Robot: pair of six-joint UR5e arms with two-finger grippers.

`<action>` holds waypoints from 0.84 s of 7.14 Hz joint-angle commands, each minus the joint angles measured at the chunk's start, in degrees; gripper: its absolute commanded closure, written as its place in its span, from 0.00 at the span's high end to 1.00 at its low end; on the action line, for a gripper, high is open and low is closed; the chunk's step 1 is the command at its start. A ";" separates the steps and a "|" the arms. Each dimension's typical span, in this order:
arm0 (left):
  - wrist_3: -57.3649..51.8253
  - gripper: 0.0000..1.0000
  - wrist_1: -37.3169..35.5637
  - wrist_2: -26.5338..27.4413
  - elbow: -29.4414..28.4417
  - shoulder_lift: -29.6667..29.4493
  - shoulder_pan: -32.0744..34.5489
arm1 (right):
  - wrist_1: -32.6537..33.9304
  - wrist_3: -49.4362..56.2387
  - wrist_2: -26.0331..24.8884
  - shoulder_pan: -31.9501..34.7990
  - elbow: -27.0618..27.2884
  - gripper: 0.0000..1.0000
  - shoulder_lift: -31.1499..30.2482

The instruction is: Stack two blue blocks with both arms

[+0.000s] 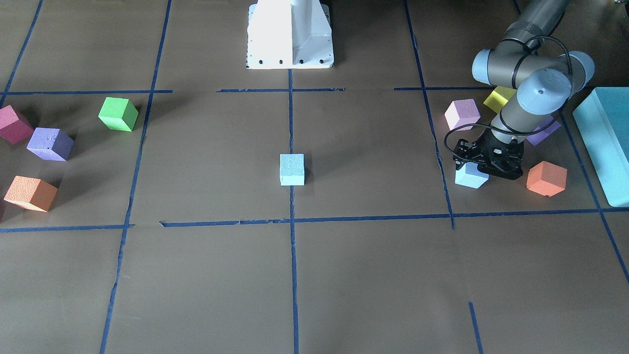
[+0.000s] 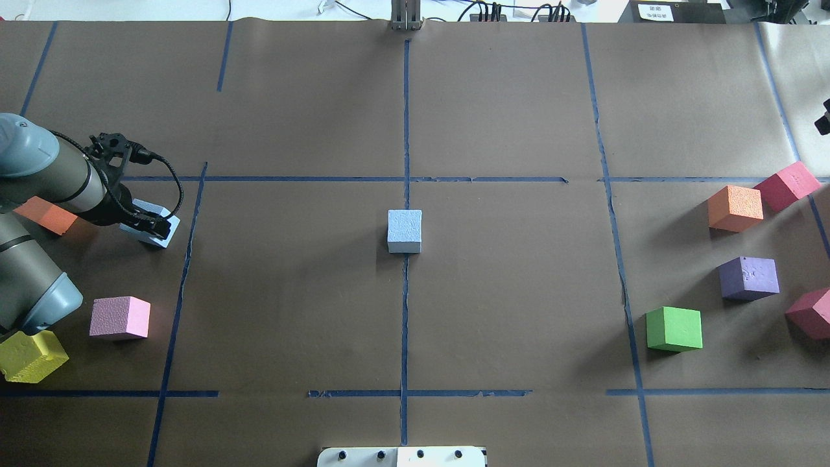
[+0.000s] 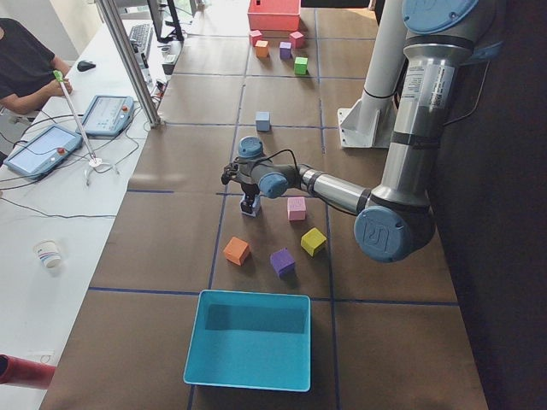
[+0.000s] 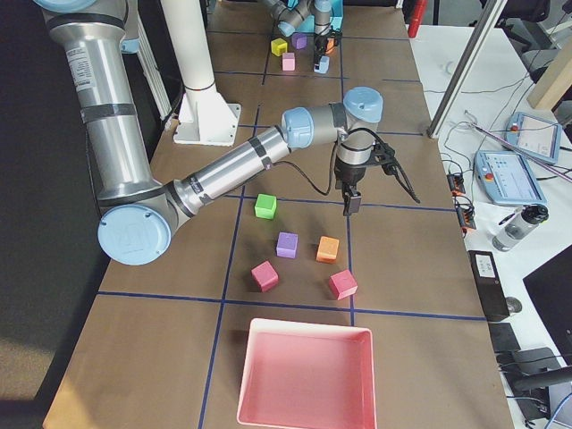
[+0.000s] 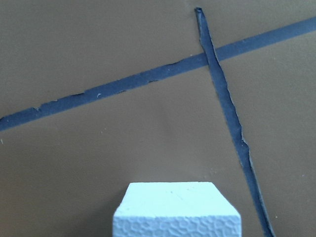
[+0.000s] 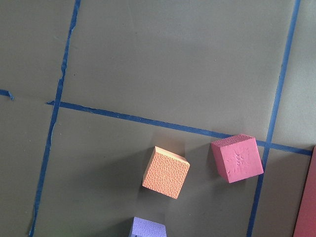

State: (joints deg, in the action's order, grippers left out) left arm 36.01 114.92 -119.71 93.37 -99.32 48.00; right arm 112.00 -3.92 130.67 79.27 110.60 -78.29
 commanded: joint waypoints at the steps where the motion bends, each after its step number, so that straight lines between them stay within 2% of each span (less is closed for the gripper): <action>1: 0.03 0.00 -3.01 -1.65 3.29 0.09 0.42 | -0.03 -0.48 -0.33 0.36 0.05 1.00 0.07; 2: 0.03 0.00 -11.56 -2.53 8.19 -0.34 1.12 | -0.03 0.04 -0.24 0.71 0.05 1.00 -1.94; 3: 0.03 0.00 -23.57 -2.45 12.50 -6.00 1.30 | -4.29 0.22 0.11 0.80 -0.21 1.00 -5.96; 4: 0.03 0.00 -33.26 -2.45 14.11 -12.32 1.22 | -9.99 0.40 0.11 1.93 -0.73 1.00 -10.53; 5: 0.55 0.00 -38.32 -2.45 14.04 -17.26 1.04 | -16.75 0.14 0.37 3.33 -3.43 1.00 -13.27; 6: 3.60 0.00 -40.11 -2.54 13.25 -20.88 0.86 | -18.29 0.05 2.55 5.00 -5.11 1.00 -14.34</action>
State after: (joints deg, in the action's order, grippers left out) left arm 37.18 79.54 -122.18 106.81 -114.91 49.04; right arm 98.00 -3.74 131.49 82.41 107.74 -90.16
